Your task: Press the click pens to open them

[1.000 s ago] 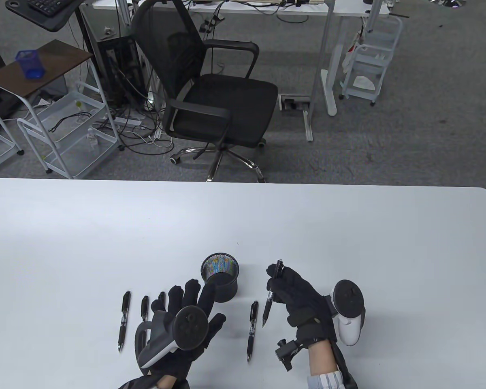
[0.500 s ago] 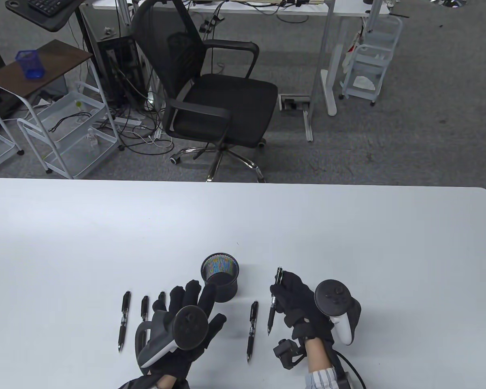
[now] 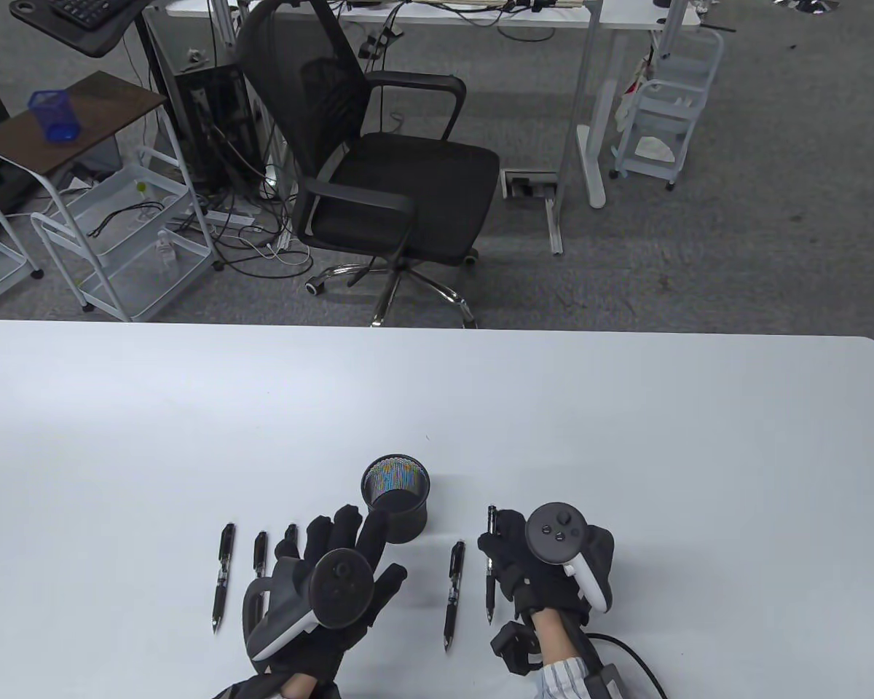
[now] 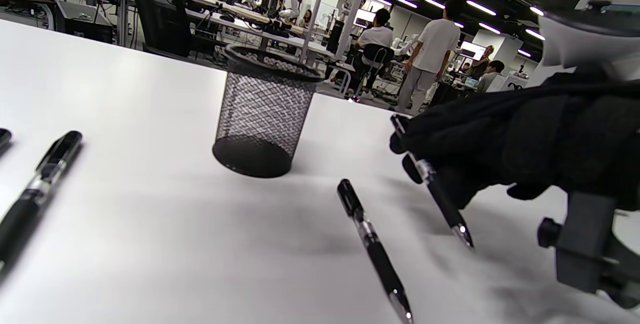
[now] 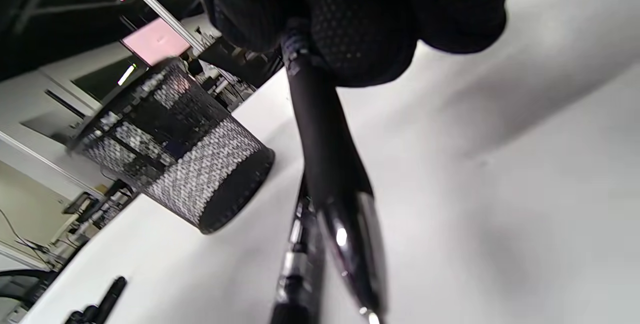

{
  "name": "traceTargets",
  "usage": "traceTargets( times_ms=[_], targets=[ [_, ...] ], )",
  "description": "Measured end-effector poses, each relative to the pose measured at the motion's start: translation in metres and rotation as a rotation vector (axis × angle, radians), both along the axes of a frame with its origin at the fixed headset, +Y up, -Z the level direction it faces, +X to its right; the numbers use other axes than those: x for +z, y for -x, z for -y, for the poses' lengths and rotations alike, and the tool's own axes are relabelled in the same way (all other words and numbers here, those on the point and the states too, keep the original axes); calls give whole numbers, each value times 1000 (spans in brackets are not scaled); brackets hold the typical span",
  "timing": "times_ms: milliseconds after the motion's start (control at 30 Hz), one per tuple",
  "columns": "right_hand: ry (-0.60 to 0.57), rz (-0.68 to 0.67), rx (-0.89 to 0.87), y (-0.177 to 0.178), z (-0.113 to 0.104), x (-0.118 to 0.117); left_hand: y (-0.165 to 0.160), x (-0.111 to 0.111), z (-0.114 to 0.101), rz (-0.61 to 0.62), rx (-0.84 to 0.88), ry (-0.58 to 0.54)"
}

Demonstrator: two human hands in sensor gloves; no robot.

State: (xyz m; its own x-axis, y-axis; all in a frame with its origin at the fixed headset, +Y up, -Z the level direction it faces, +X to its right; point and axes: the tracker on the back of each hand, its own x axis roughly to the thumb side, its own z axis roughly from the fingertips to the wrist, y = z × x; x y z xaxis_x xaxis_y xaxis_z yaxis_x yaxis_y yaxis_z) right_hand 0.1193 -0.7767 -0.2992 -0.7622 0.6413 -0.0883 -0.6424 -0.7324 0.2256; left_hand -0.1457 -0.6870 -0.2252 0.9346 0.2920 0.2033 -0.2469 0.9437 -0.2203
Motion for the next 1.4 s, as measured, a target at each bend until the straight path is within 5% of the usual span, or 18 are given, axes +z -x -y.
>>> traceTargets(
  times_ms=[400, 1400],
  targets=[
    [82, -6, 195, 6, 22, -2, 0, 0, 0, 1, 3, 1],
    [55, 32, 301, 13, 24, -1, -1, 0, 0, -2, -3, 4]
  ],
)
